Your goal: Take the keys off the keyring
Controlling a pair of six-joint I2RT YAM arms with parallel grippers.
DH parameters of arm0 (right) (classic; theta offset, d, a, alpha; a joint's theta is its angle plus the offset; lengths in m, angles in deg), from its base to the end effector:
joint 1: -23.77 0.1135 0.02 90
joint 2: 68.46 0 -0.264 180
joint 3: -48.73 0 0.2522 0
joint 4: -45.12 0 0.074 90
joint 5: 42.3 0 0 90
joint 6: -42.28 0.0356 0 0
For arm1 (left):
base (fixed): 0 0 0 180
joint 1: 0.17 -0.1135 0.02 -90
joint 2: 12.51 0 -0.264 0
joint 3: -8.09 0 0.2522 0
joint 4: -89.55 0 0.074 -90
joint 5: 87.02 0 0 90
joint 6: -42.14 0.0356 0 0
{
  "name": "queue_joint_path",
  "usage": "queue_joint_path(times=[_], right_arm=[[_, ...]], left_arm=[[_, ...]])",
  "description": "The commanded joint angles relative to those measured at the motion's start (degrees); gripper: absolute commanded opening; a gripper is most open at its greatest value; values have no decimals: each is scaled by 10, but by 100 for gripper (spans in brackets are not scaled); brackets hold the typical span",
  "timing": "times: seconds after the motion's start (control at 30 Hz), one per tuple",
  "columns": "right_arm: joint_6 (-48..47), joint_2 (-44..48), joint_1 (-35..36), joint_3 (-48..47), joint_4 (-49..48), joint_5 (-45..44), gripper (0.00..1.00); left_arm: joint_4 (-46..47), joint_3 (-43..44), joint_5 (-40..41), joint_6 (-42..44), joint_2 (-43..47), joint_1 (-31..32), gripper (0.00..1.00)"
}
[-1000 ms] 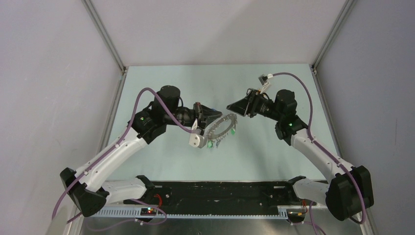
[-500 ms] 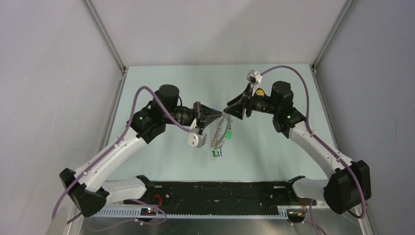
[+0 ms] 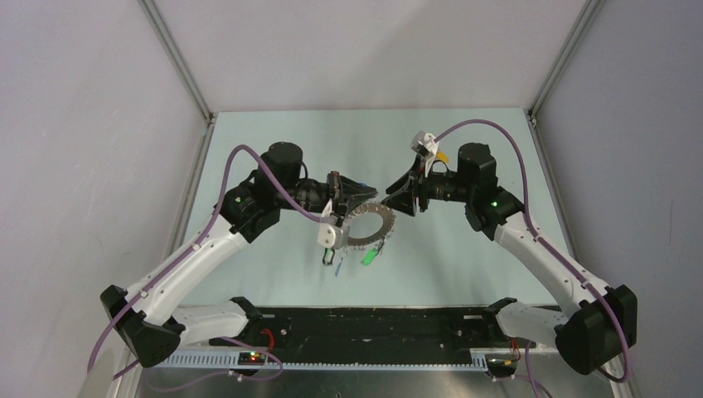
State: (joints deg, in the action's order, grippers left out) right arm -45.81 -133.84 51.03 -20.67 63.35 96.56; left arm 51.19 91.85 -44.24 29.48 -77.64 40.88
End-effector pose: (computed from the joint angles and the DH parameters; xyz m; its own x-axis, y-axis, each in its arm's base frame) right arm 0.2153 0.1411 0.3473 -0.2498 -0.1040 -0.9627 -0.9425 0.2541 0.2171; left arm 0.1641 -0.1776 0.4004 0.8877 0.1057 -0.4481 0.4603 -0.2035 0.8641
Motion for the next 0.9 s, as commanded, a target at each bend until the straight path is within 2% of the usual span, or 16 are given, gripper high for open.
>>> queue_joint_path(times=[0.0,0.17,0.33,0.5,0.87], right_arm=[[-32,16,4,-24,-11,41,51],[-4,-5,8,-23,-120,97,53],[9,-20,18,-24,-178,114,57],[25,-29,26,-23,-234,134,55],[19,-10,28,-22,-240,161,56]], left_arm=[[40,35,-33,-7,6,-6,0],[40,46,-55,-15,2,-6,0],[39,54,-70,-19,-4,-6,0],[40,58,-82,-25,-7,-6,0],[40,57,-76,-26,-5,-6,0]])
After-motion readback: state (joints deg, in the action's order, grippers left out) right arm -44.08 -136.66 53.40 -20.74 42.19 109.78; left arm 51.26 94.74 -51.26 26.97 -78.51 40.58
